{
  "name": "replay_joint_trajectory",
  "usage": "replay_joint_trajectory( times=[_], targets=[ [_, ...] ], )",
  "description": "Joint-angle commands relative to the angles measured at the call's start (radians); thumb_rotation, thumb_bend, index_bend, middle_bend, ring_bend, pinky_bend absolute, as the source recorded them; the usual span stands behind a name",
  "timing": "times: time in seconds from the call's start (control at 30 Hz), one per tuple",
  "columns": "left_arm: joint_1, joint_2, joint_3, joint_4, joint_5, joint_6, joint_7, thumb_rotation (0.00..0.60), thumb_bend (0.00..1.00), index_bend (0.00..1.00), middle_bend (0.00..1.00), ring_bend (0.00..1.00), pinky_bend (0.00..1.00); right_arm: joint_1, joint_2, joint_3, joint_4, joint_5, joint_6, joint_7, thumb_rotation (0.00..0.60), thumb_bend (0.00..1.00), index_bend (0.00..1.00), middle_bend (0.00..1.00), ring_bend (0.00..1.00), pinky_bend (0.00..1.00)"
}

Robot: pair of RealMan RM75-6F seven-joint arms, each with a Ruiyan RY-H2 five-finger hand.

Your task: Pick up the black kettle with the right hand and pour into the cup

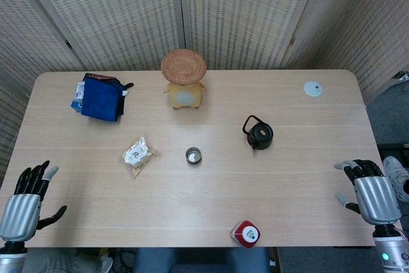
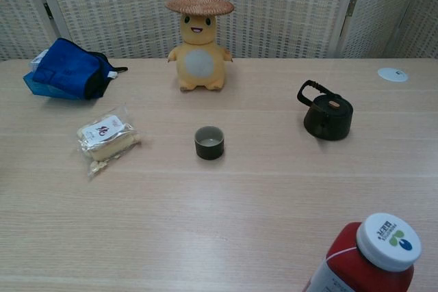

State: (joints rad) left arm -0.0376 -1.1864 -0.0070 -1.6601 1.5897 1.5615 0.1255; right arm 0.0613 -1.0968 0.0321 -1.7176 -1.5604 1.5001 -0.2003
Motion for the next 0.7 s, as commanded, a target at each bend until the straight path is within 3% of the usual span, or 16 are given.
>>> replay_joint_trajectory(
  times=[0.03,0.4,0.7],
  targets=[
    [0.000,0.000,0.000,0.001,-0.001,-0.001,0.000,0.600,0.22,0.09,0.00,0.00,0.00,0.002,-0.001,0.000,0.002,0.000,-0.004,-0.002,0.600,0.10,0.32,0.32,0.23,0.24],
    [0.002,0.001,0.000,0.002,-0.007,0.000,-0.001,0.600,0.22,0.09,0.00,0.00,0.00,0.028,0.000,0.003,-0.005,-0.009,-0.039,-0.007,0.600,0.10,0.32,0.32,0.23,0.24],
    [0.007,0.004,0.001,0.004,-0.010,0.004,-0.005,0.600,0.22,0.09,0.00,0.00,0.00,0.124,0.024,0.035,-0.035,0.002,-0.164,-0.011,0.600,0.10,0.32,0.32,0.23,0.24]
  ],
)
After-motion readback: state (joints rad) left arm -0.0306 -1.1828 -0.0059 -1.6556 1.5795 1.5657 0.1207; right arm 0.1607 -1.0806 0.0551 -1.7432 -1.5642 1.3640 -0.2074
